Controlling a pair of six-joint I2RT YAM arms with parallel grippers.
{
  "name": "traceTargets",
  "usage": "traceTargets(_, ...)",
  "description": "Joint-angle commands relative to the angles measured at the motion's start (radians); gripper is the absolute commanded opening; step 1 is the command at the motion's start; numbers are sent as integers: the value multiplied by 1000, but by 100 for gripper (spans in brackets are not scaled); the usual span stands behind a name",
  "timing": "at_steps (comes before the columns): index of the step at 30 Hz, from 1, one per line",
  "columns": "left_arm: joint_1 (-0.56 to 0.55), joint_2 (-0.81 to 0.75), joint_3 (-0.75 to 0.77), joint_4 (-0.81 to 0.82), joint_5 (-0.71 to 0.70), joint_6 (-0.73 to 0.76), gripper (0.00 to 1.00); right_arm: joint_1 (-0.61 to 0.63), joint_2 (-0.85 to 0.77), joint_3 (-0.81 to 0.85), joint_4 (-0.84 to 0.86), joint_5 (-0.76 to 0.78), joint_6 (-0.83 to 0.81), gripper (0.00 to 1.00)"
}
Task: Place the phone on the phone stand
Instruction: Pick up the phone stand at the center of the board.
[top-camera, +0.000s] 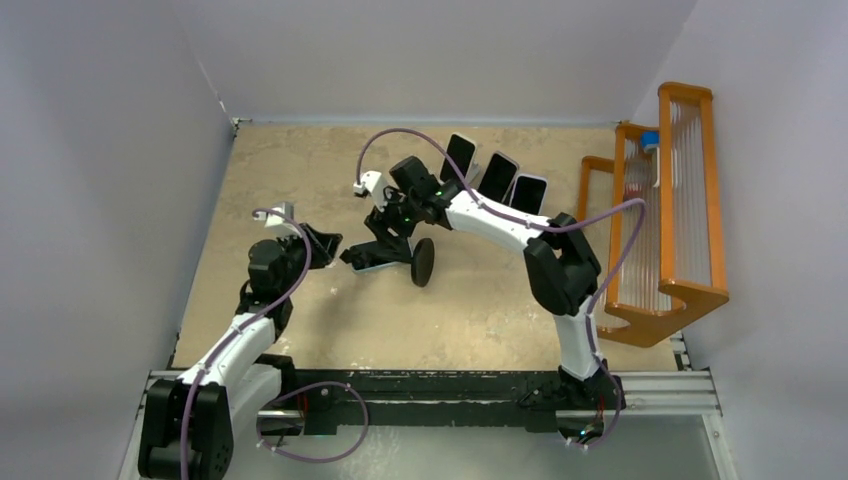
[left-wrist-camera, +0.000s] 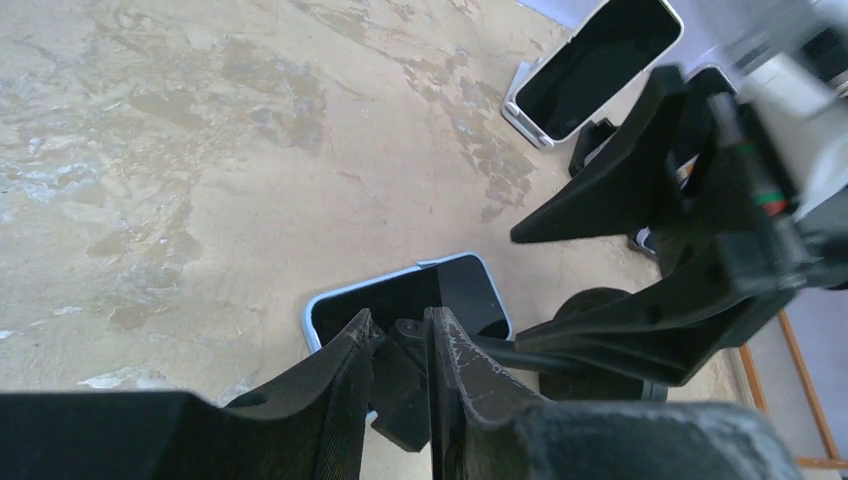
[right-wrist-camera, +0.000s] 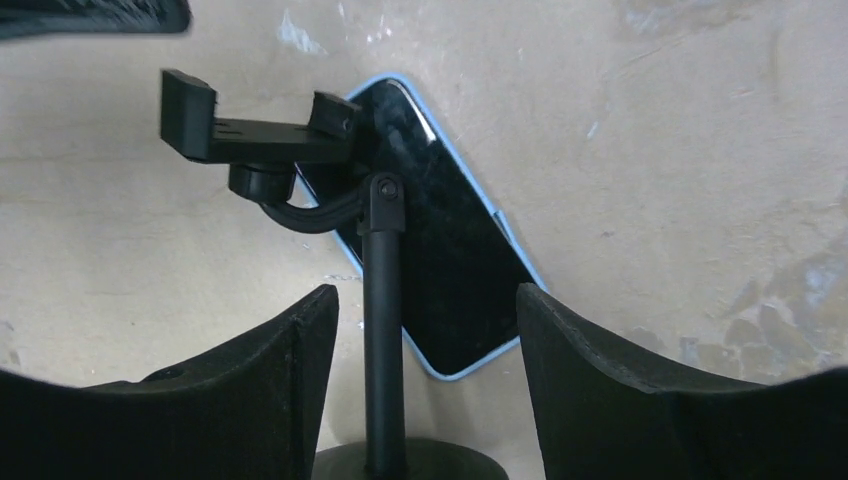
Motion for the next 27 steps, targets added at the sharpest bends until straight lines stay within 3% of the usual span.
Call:
traceTargets(1,23,-6,-18,37,3,-30,24,27,62,105,-146,29,-68,67)
traceTargets(5,26,-3,-30,51,15,-32,24,28,139,185,-239,2,-81,64)
traceTargets(13,30,-45,-56,43,11,-31,24,39,179,170,-278,-53,-77,60)
traceTargets(18,33,-81,-84,27,-8,-33,25,51,216,177,-314,-72,-69,38)
traceTargets(22,36,-110,-98,13,-24,-28,25,59,240,179,-335,-105,-74,26)
traceTargets(25,39,-130,-101,4,-33,-25,25,59,208,147,-305,-141,-64,0)
traceTargets(27,40,-155,-99,-4,-37,-26,25,58,148,89,-232,-137,-43,0)
